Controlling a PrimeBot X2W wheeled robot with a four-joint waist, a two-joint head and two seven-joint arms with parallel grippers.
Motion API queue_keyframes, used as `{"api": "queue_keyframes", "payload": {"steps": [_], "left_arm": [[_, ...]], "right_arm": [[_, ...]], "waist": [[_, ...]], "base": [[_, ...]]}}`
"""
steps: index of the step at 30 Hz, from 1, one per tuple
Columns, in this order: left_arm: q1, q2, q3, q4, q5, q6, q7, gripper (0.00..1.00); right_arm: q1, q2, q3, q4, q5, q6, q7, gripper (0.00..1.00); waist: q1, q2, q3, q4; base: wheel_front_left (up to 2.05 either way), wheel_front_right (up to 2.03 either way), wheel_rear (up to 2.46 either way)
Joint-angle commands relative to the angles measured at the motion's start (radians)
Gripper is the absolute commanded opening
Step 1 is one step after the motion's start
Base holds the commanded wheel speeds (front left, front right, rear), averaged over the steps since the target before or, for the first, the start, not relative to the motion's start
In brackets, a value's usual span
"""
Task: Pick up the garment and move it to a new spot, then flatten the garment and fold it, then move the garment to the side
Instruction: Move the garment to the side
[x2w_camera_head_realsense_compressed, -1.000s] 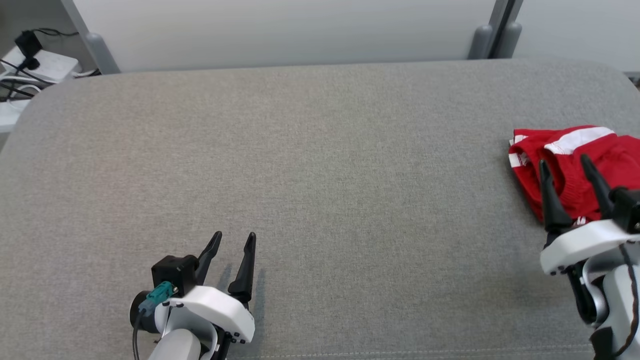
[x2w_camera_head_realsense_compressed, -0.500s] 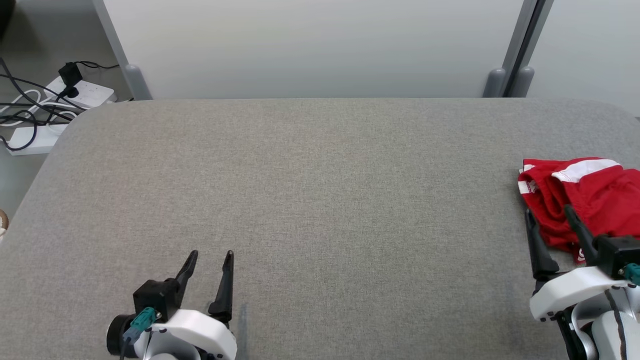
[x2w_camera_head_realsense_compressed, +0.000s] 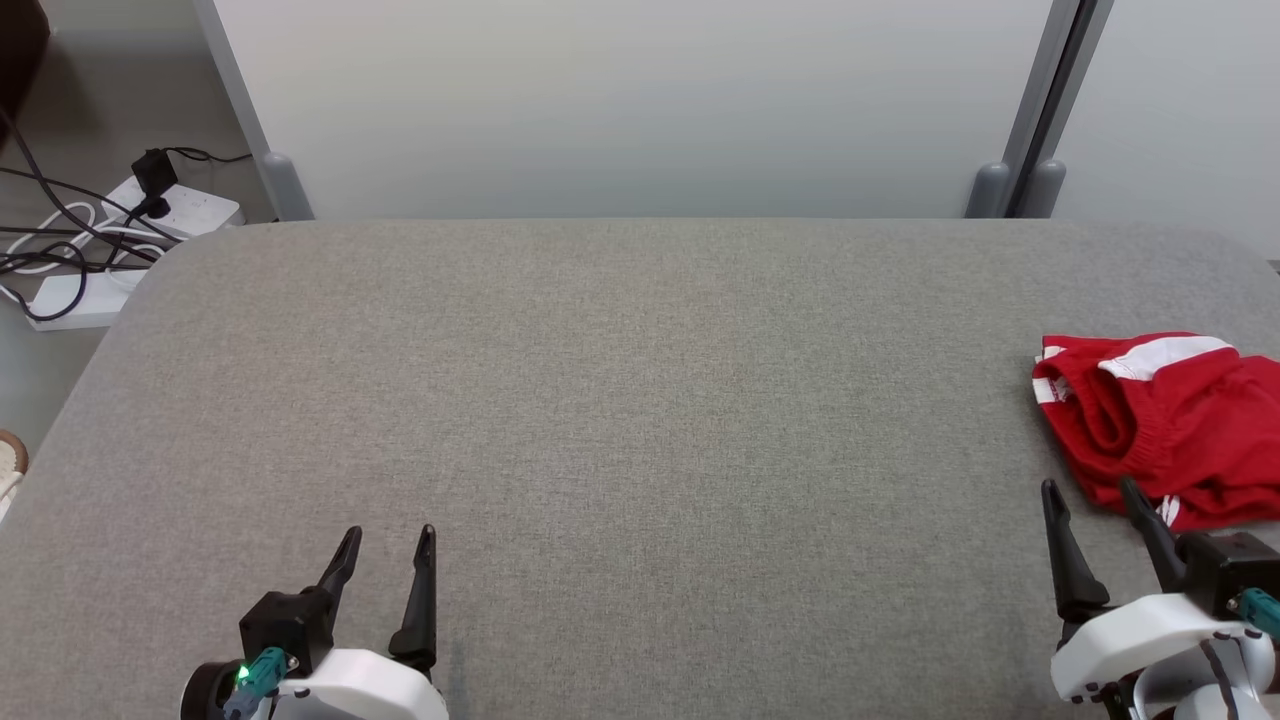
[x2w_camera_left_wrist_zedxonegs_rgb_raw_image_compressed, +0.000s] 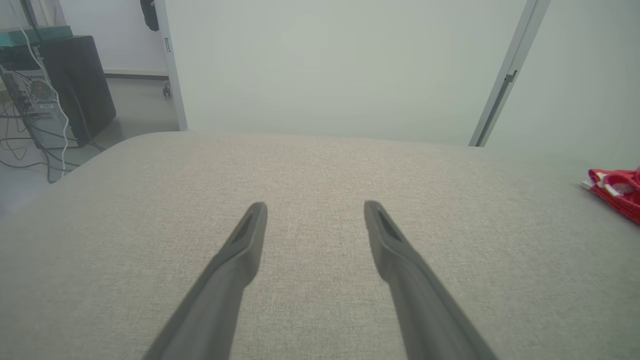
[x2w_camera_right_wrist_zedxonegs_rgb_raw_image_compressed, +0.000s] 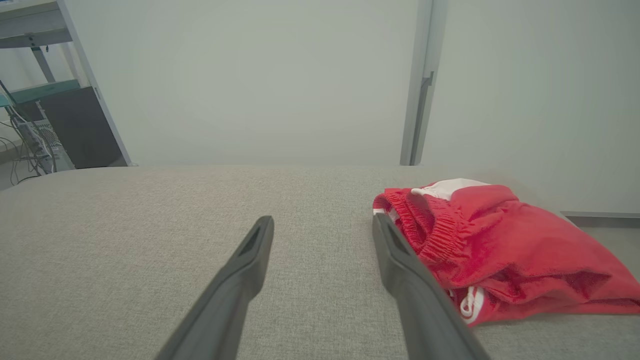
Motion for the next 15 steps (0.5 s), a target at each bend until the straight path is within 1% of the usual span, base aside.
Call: {"api": "queue_keyframes", "payload": {"steps": [1,7,15], "left_arm": [[-0.016,0.009,0.037,-0.03,0.012,0.007,-0.005,1.0],[0.003,0.009,0.052,-0.036,0.013,0.011,-0.005,1.0],[0.019,0.009,0.063,-0.05,0.004,0.005,-0.005,1.0]], "right_arm": [[-0.002,-0.003,0.013,-0.034,-0.007,0.001,-0.011,1.0],[0.015,0.007,0.01,-0.038,-0.02,0.001,-0.011,1.0],[0.014,0.011,0.011,-0.039,-0.018,0.001,-0.011,1.0]], "waist": [[0.0,0.0,-0.004,-0.001],[0.0,0.0,-0.013,-0.004],[0.0,0.0,-0.013,-0.003]], "base": [[0.0,0.0,0.0],[0.0,0.0,0.0],[0.0,0.0,0.0]]}}
